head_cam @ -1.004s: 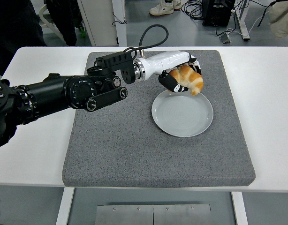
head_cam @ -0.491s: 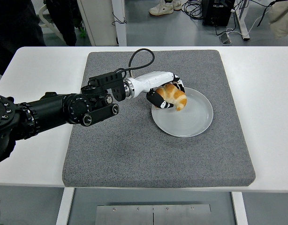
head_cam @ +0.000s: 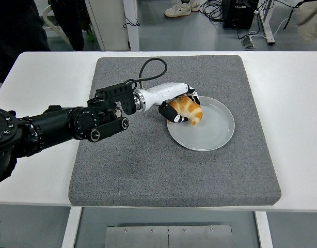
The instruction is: Place the bread on the plate
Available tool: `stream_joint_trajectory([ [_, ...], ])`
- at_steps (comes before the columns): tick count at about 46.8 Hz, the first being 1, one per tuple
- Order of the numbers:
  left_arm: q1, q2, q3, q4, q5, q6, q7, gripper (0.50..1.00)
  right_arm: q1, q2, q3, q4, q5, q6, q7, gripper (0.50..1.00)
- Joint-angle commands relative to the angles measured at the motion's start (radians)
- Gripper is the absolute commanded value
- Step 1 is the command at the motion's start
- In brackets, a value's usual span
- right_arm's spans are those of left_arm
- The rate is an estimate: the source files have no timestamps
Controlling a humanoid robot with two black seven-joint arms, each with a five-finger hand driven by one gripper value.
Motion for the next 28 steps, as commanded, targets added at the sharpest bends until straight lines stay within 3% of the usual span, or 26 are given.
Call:
stream_joint_trajectory([
  [1,0.0,0.0,-0.004,0.003,-0.009,0.0,0.0,0.5,0.002,0.0,0.0,0.002,0.0,0.0,0.0,1.0],
  [19,0.019,0.0,-0.024,0.015,-0.019,0.0,0.002,0.501,0.002,0.0,0.0,0.0,0.0,0.0,0.0,1.0],
  [28,0.02,0.0,-0.033,0.015,-0.019,0.0,0.008,0.578,0.002,0.0,0.0,0.002,0.0,0.0,0.0,1.0],
])
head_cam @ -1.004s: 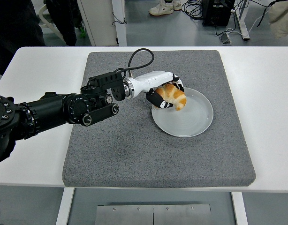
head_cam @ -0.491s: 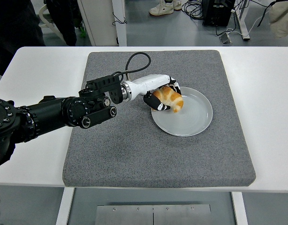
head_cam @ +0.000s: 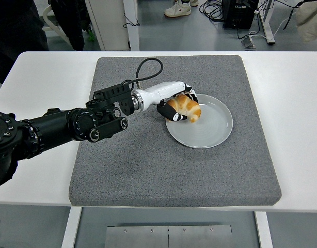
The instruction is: Place the bread on the plate
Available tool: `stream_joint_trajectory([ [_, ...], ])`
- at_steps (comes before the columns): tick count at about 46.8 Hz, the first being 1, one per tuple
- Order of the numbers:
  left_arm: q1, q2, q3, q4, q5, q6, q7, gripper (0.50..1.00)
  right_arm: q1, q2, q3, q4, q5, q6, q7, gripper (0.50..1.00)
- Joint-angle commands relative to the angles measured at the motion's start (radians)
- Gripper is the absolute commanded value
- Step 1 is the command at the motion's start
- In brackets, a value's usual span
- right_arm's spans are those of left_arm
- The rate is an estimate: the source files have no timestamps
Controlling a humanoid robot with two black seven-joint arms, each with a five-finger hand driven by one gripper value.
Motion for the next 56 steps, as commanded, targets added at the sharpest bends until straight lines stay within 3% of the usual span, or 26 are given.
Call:
stream_joint_trajectory([
  [1,0.0,0.0,-0.002,0.0,0.0,0.0,0.005,0.587,0.0,0.0,0.0,0.0,0.0,-0.002,0.0,1.0],
  [9,0.0,0.0,-0.016,0.0,0.0,0.0,0.005,0.648,0.0,0.0,0.0,0.001,0.0,0.0,0.0,1.0],
  [27,0.006,0.0,-0.022,-0.002,-0.029,0.0,-0.002,0.728,0.001,0.0,0.0,0.001,0.0,-0.002,0.0,1.0],
  [39,0.008,0.0,-0.022,-0.002,-0.09,0.0,-0.005,0.872,0.001,0.0,0.0,0.001,0.0,-0.002,0.0,1.0],
  [43,0.006,0.0,-0.02,-0.002,-0.09,-0.002,-0.005,0.961,0.001,0.0,0.0,0.001,0.0,-0.002,0.0,1.0],
  [56,0.009,0.0,-0.022,-0.002,-0.09,-0.003,-0.005,0.969,0.001,0.0,0.0,0.001,0.0,-0.002,0.0,1.0],
])
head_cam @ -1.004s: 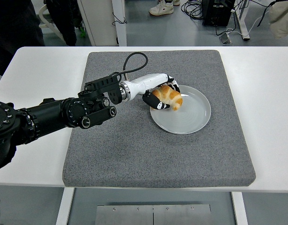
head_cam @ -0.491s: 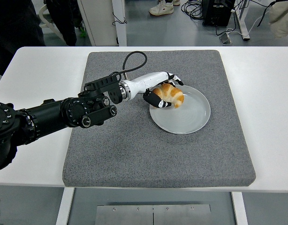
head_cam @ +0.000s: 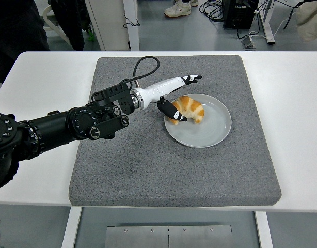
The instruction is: Place the bread on the plate
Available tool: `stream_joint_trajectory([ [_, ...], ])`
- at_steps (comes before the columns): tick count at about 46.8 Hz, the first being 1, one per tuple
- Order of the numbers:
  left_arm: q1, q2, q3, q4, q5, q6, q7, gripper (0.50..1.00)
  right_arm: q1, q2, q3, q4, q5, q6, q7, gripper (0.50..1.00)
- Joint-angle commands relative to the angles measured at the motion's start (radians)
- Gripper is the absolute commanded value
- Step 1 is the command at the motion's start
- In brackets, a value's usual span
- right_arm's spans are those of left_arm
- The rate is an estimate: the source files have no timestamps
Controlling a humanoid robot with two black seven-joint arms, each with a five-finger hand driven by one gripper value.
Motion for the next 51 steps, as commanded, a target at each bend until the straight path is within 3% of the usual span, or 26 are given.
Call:
stream_joint_trajectory([
  [1,0.002,0.0,-0.002,0.0,0.0,0.0,0.0,0.968,0.0,0.0,0.0,0.0,0.0,0.0,0.0,1.0],
  [14,-0.009,0.0,-0.095,0.0,-0.002,-0.017,0.011,0.969,0.0,0.0,0.0,0.0,0.0,0.0,0.0,1.0],
  [25,-0.024,0.0,-0.255,0.0,-0.098,-0.136,0.074,0.969,0.0,0.0,0.0,0.0,0.0,0.0,0.0,1.0],
  [39,-0.029,0.0,-0.377,0.0,-0.285,-0.14,0.09,0.969,0.0,0.0,0.003,0.003,0.0,0.0,0.0,1.0],
  [51,-0.002,0.113,-0.564,0.0,-0.347,-0.14,0.077,0.969,0.0,0.0,0.001,0.003,0.0,0.002,0.0,1.0],
])
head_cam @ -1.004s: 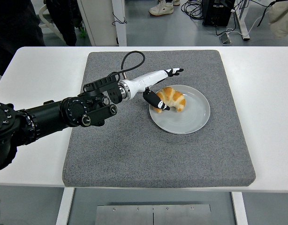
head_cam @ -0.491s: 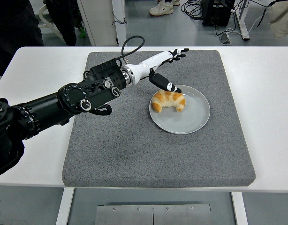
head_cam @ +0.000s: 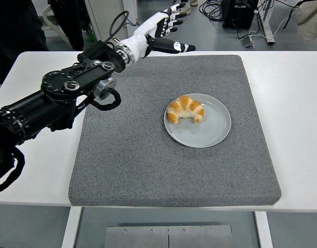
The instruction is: Place the bread on the plate
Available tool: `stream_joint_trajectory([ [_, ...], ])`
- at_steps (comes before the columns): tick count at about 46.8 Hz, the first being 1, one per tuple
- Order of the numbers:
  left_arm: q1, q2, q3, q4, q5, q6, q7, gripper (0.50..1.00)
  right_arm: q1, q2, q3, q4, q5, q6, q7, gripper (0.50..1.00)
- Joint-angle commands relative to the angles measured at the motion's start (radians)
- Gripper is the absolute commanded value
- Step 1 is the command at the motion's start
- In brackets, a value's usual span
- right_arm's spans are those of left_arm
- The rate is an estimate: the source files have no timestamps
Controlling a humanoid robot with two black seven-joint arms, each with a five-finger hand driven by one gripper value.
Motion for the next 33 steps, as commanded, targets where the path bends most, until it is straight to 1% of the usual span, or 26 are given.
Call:
stream_joint_trajectory([
  [1,0.019,0.034,-0.056,0.0,-0.017,0.0,-0.007,0.969,0.0,0.0,-0.001,0.0,0.001,0.001,0.0,1.0],
  [7,0.074,0.07,-0.131,0.001,-0.04,0.001,-0.015,0.969,0.0,0.0,-0.001,0.0,0.001,0.001,0.0,1.0],
  [15,0.14,0.087,-0.231,0.001,-0.04,0.001,-0.017,0.969,0.0,0.0,-0.001,0.0,0.001,0.001,0.0,1.0],
  [21,0.185,0.086,-0.297,0.001,-0.046,0.0,-0.018,0.969,0.0,0.0,-0.001,0.0,0.001,0.001,0.0,1.0],
  [27,0.223,0.084,-0.344,0.001,-0.123,0.0,-0.017,0.969,0.0,0.0,-0.001,0.0,0.001,0.001,0.0,1.0],
  [33,0.245,0.081,-0.351,0.006,-0.212,0.0,-0.017,0.969,0.0,0.0,-0.003,0.0,0.001,0.001,0.0,1.0],
])
